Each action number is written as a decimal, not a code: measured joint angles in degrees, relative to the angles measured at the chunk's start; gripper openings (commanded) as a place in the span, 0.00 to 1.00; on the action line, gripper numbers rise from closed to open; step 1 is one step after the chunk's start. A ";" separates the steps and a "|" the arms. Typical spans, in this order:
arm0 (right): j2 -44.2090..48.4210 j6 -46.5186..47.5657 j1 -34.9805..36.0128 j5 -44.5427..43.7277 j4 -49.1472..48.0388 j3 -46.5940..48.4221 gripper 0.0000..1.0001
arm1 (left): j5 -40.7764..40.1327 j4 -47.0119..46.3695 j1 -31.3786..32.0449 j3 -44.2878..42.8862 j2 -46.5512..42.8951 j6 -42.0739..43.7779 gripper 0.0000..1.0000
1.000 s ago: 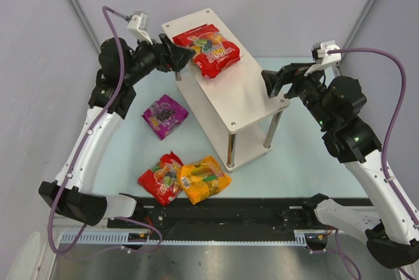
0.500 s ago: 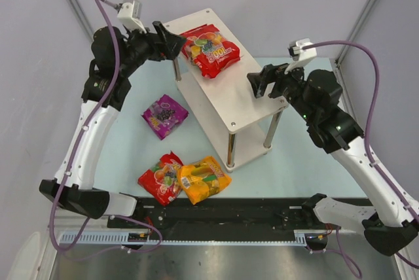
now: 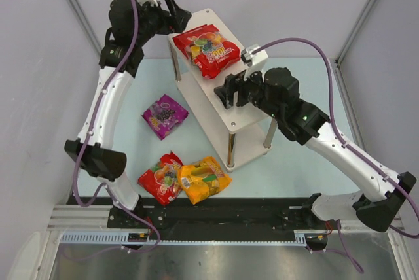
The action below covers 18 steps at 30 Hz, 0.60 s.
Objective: Place and organize the candy bags onto the shelf
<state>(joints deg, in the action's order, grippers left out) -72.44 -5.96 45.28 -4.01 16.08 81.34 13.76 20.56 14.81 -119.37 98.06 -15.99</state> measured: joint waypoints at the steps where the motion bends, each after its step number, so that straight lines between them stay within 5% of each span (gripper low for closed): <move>1: -0.44 0.04 1.09 -0.11 -0.11 0.70 0.75 | 0.02 0.20 0.00 -1.07 1.51 0.09 0.86; 13: -8.61 1.14 8.70 -5.64 -0.87 7.41 0.79 | 2.93 1.01 0.02 -1.36 7.56 0.04 0.81; 18: -11.98 2.19 9.01 -11.54 -0.46 9.31 0.81 | 2.93 -0.59 0.00 5.77 4.13 0.04 0.81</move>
<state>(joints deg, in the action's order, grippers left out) -84.42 -3.77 54.28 -15.55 15.62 90.65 16.69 19.97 14.81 -113.60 102.19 -15.94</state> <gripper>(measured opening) 0.798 0.818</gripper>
